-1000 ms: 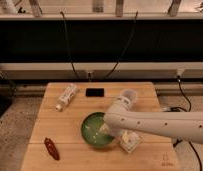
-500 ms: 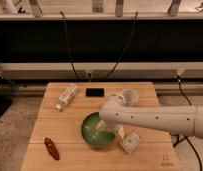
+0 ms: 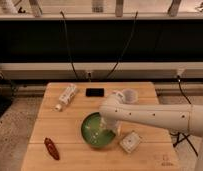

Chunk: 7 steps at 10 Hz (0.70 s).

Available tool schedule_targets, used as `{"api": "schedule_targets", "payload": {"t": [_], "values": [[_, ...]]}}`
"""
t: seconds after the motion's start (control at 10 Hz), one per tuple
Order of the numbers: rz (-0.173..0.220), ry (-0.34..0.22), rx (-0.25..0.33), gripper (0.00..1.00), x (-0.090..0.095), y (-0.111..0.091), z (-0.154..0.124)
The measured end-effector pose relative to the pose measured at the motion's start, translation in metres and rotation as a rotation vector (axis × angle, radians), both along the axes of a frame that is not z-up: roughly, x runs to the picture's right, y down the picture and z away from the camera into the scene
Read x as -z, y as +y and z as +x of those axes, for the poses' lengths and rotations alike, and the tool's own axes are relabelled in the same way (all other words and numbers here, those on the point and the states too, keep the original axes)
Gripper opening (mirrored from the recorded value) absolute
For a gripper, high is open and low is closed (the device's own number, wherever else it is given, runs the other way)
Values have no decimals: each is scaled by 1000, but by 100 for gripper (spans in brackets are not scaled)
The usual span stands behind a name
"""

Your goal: Pick up the ceramic bowl

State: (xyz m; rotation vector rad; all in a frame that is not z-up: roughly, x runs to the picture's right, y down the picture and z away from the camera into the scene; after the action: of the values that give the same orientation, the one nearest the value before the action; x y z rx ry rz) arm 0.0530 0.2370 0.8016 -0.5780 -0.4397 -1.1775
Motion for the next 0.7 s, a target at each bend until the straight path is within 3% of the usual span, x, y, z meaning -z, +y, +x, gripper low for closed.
{"api": "schedule_targets", "payload": {"t": [0.2, 0.3, 0.7], "values": [[-6, -4, 9, 7, -6, 2, 0], [-8, -1, 12, 2, -7, 3, 2], [-9, 3, 15, 0, -4, 1, 4]]}}
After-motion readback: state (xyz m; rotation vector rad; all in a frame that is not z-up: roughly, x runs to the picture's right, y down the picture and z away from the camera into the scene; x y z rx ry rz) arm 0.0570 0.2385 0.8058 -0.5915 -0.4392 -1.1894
